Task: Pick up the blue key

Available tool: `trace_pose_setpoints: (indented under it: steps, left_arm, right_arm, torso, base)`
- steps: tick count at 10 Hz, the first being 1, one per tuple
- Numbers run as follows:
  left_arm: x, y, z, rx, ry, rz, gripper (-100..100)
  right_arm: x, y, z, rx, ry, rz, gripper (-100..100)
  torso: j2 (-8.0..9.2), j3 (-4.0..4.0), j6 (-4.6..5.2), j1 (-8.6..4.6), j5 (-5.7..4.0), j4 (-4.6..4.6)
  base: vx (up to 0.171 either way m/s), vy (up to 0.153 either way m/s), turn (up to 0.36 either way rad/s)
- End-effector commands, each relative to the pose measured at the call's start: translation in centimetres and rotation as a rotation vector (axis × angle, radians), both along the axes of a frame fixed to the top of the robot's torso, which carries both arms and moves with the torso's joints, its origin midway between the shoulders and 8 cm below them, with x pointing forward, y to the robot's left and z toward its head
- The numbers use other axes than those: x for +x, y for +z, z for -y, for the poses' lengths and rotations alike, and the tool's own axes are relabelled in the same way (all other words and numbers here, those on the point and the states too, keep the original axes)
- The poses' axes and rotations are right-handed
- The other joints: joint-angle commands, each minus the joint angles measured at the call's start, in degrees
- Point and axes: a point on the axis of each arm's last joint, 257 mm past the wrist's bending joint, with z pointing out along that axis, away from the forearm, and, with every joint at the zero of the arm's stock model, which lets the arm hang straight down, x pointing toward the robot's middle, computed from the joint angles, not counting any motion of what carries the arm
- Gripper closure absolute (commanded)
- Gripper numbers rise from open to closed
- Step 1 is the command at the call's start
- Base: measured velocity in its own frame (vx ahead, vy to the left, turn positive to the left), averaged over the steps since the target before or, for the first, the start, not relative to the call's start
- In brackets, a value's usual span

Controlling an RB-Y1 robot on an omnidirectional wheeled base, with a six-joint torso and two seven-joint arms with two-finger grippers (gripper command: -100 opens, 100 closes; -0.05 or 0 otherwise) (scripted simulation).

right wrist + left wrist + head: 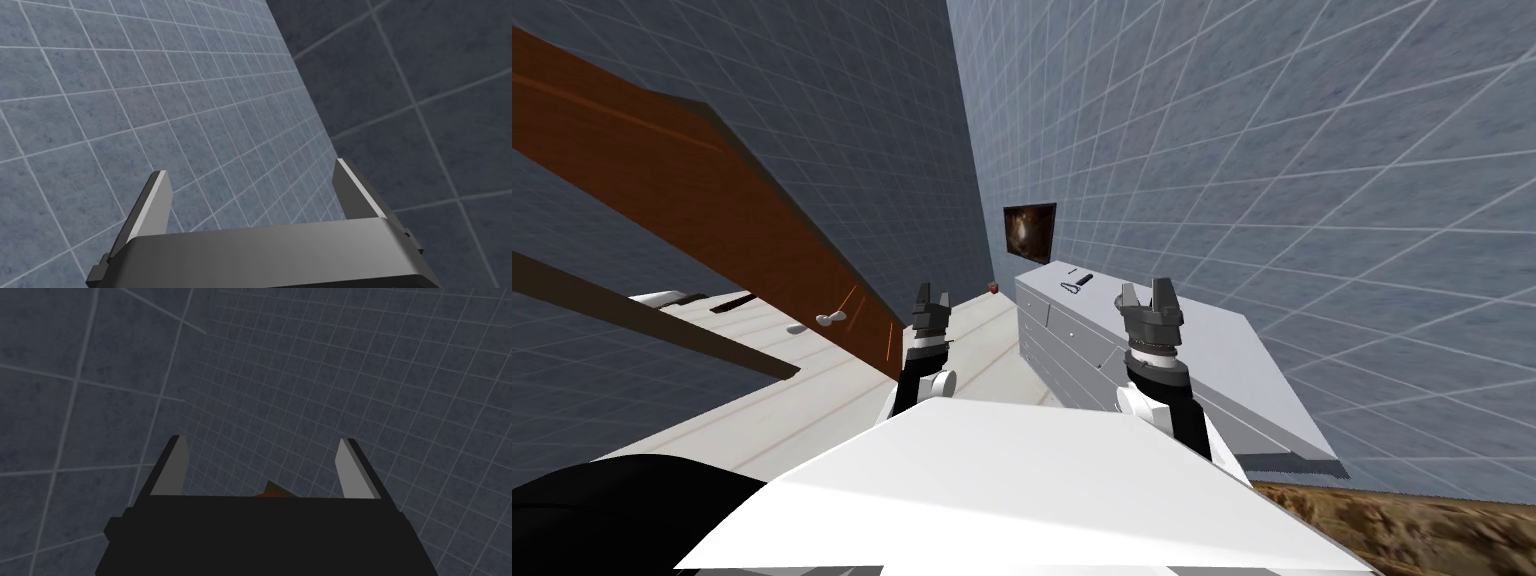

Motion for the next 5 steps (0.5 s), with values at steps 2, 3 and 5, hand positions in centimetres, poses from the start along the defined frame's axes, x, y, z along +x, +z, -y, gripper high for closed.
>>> trace_pose_setpoints:
  steps: [2, 3, 5]
  left_arm:
    - [0.00, 0.00, 0.00, 0.000, 0.000, 0.000, 0]
    - [0.00, 0.00, 0.00, 0.000, 0.000, 0.000, 0]
    - [0.00, 0.00, 0.00, 0.000, 0.000, 0.000, 0]
  right_arm:
    - [0.13, -0.07, -0.38, -0.055, 0.018, -0.002, -100]
    - [0.22, -0.17, -0.54, -0.096, 0.030, -0.003, -100]
    - [0.33, -0.33, -0.76, -0.146, 0.044, -0.007, -100]
  torso:
    - [-0.01, -0.01, 0.00, -0.02, 0.00, 0.00]
    - [-0.03, -0.02, 0.00, 0.01, 0.00, -0.01]
    - [0.00, 0.00, 0.00, 0.00, 0.00, 0.00]
  base:
    - [-0.041, -0.033, -0.015]
    - [-0.047, -0.036, -0.026]
    - [-0.054, -0.032, -0.020]
